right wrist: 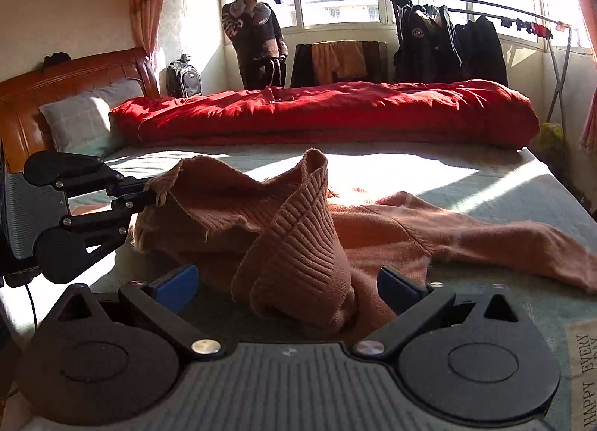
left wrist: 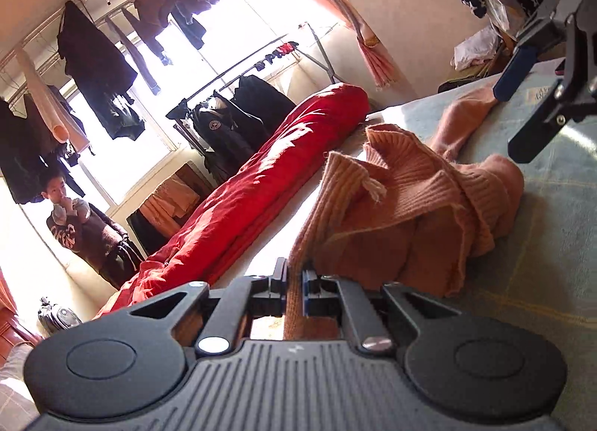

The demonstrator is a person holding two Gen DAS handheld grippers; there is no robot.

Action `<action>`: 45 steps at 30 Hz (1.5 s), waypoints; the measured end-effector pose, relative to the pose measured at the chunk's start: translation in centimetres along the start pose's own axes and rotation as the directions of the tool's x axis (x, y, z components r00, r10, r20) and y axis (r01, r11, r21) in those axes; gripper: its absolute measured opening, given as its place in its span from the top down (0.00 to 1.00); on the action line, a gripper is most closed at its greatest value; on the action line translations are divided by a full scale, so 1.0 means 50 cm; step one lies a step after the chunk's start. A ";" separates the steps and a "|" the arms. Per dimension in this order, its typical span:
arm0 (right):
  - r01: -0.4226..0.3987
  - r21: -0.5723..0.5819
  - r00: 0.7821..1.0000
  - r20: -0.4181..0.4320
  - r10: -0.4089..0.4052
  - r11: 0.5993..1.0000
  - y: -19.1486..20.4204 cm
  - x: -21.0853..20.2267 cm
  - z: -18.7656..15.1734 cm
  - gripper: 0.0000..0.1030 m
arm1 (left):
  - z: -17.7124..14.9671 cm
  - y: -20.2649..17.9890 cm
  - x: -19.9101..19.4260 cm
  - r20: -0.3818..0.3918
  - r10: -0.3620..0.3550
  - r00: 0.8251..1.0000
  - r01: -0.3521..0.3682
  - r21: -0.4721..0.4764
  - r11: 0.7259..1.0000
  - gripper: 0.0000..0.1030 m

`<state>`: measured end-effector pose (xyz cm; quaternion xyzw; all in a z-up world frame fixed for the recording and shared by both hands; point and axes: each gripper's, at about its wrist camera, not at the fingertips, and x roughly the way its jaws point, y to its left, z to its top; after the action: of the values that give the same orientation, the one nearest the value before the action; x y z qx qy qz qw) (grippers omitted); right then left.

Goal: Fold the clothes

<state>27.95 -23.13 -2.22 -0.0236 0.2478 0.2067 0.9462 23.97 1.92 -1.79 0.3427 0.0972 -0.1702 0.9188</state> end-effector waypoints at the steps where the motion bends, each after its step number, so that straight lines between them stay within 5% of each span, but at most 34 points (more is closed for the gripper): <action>1: 0.010 -0.057 1.000 0.009 -0.010 0.998 0.020 0.003 0.007 0.00 | -0.003 0.012 -0.009 -0.002 -0.004 1.000 0.004 -0.026 1.000 0.95; 7: 0.066 -0.427 0.997 0.060 -0.045 0.902 0.147 0.030 0.020 0.00 | -0.042 0.051 -0.054 -0.027 -0.032 0.999 0.029 -0.118 0.993 0.95; 10: 0.090 -0.602 0.996 0.055 -0.071 0.793 0.207 0.061 -0.002 0.00 | -0.063 0.063 -0.071 -0.038 -0.029 0.999 0.023 -0.142 0.990 0.95; 15: 0.104 -0.823 0.993 0.057 -0.102 0.559 0.282 0.094 -0.072 0.00 | -0.086 0.093 -0.080 -0.049 -0.032 0.998 0.022 -0.192 0.981 0.95; 19: 0.072 -0.895 0.994 0.029 -0.103 0.441 0.316 0.105 -0.118 0.00 | -0.099 0.115 -0.079 -0.046 -0.046 0.998 0.033 -0.239 0.971 0.94; 25: 0.034 -0.892 0.998 0.008 -0.059 0.450 0.371 0.100 -0.147 0.00 | -0.104 0.129 -0.069 -0.037 -0.071 0.997 0.058 -0.275 0.960 0.94; 32: 0.175 -0.869 0.984 0.152 -0.088 0.464 0.427 0.141 -0.166 0.00 | -0.105 0.140 -0.077 -0.028 -0.102 0.994 0.089 -0.303 0.949 0.94; 39: 0.346 -0.845 0.938 0.298 -0.178 0.407 0.423 0.157 -0.163 0.00 | -0.127 0.146 -0.085 -0.050 -0.109 0.993 0.088 -0.316 0.945 0.92; 45: 0.369 -0.806 0.928 0.344 -0.141 0.463 0.401 0.072 -0.125 0.00 | -0.144 0.140 -0.084 -0.079 -0.113 0.990 0.080 -0.335 0.939 0.91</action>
<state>19.86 -4.38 -8.24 -0.5029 -0.0047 0.1586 0.8497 22.30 12.66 -1.72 0.1861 0.1858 -0.1795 0.9480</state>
